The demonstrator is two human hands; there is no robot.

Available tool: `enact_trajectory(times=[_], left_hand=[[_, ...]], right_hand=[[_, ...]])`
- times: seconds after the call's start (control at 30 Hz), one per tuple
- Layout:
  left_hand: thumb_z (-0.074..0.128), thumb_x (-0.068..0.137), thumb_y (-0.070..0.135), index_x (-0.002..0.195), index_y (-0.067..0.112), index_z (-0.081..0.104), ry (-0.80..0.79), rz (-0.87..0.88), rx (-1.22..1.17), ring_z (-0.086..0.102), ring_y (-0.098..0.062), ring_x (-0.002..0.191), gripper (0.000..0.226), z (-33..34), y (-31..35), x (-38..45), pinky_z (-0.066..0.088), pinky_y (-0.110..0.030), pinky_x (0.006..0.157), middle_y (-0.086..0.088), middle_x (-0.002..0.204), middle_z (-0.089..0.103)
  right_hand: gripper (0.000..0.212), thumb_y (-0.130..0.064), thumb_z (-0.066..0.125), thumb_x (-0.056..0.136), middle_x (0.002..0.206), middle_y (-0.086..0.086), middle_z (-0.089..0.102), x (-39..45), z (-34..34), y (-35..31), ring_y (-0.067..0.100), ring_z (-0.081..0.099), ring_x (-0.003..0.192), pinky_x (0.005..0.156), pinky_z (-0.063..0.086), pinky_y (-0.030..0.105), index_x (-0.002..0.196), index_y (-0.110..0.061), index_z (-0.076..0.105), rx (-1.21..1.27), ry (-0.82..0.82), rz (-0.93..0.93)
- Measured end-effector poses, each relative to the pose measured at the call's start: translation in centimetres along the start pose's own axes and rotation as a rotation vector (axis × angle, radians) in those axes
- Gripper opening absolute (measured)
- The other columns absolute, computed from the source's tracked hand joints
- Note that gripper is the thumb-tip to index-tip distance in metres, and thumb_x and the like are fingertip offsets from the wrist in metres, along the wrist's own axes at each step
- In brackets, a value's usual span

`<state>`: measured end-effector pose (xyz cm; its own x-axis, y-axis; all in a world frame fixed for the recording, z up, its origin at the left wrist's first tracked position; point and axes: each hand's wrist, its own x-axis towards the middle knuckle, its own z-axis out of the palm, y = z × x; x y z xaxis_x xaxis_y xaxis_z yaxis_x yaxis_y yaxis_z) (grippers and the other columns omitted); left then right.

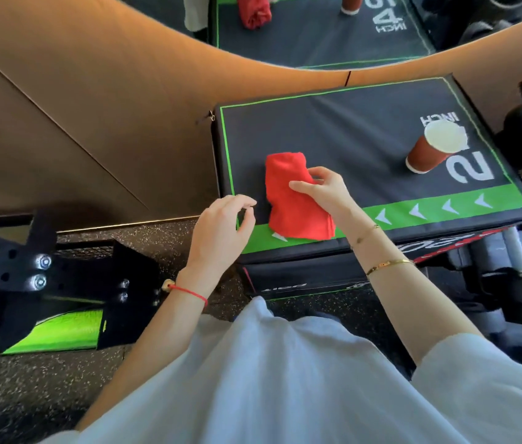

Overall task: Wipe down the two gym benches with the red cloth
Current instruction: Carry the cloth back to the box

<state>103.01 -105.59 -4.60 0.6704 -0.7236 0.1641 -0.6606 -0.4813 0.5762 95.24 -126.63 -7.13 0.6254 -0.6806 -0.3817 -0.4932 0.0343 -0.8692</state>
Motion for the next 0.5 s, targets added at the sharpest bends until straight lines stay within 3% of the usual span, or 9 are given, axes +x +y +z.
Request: enact_trajectory(times=[0.17,0.23,0.3,0.37,0.5], left_hand=[[0.055,0.095,0.016,0.109,0.015,0.070,-0.019,-0.006,-0.022,0.064,-0.017,0.099,0.020,0.8,-0.6,1.1,0.053,-0.035,0.086,0.002,0.105,0.071],[0.055,0.095,0.015,0.108,0.015,0.070,-0.014,-0.010,-0.019,0.064,-0.018,0.098,0.020,1.3,-0.6,1.4,0.053,-0.035,0.085,0.001,0.104,0.072],[0.055,0.094,0.015,0.107,0.015,0.070,-0.008,-0.018,-0.019,0.064,-0.018,0.096,0.020,1.8,-0.4,1.6,0.052,-0.033,0.082,0.002,0.101,0.072],[0.056,0.094,0.015,0.106,0.015,0.070,-0.002,-0.018,-0.019,0.064,-0.019,0.095,0.019,2.2,-0.1,1.6,0.051,-0.032,0.081,0.002,0.099,0.071],[0.056,0.093,0.015,0.106,0.016,0.070,-0.002,-0.020,-0.021,0.064,-0.019,0.097,0.019,3.0,0.1,1.5,0.052,-0.034,0.081,0.002,0.101,0.072]], right_hand=[[0.033,-0.041,0.071,0.081,0.108,-0.002,0.070,1.7,-0.9,0.2,0.014,0.064,0.103,0.095,0.050,0.034,0.108,-0.024,0.068,-0.026,0.092,0.015],[0.032,-0.038,0.070,0.082,0.106,-0.001,0.069,2.0,-1.6,0.6,0.014,0.064,0.102,0.088,0.049,0.029,0.111,-0.024,0.066,-0.061,0.144,-0.008],[0.036,-0.033,0.070,0.082,0.108,0.000,0.067,1.9,-2.1,1.1,0.016,0.062,0.103,0.085,0.044,0.027,0.115,-0.022,0.062,-0.183,0.202,-0.094],[0.041,-0.029,0.070,0.082,0.116,0.003,0.064,1.8,-2.5,1.6,0.022,0.058,0.110,0.093,0.043,0.033,0.119,-0.018,0.057,-0.361,0.265,-0.206],[0.046,-0.040,0.066,0.084,0.118,0.005,0.056,1.7,-3.0,2.9,0.030,0.048,0.110,0.093,0.036,0.039,0.124,-0.019,0.054,-0.706,0.326,-0.294]])
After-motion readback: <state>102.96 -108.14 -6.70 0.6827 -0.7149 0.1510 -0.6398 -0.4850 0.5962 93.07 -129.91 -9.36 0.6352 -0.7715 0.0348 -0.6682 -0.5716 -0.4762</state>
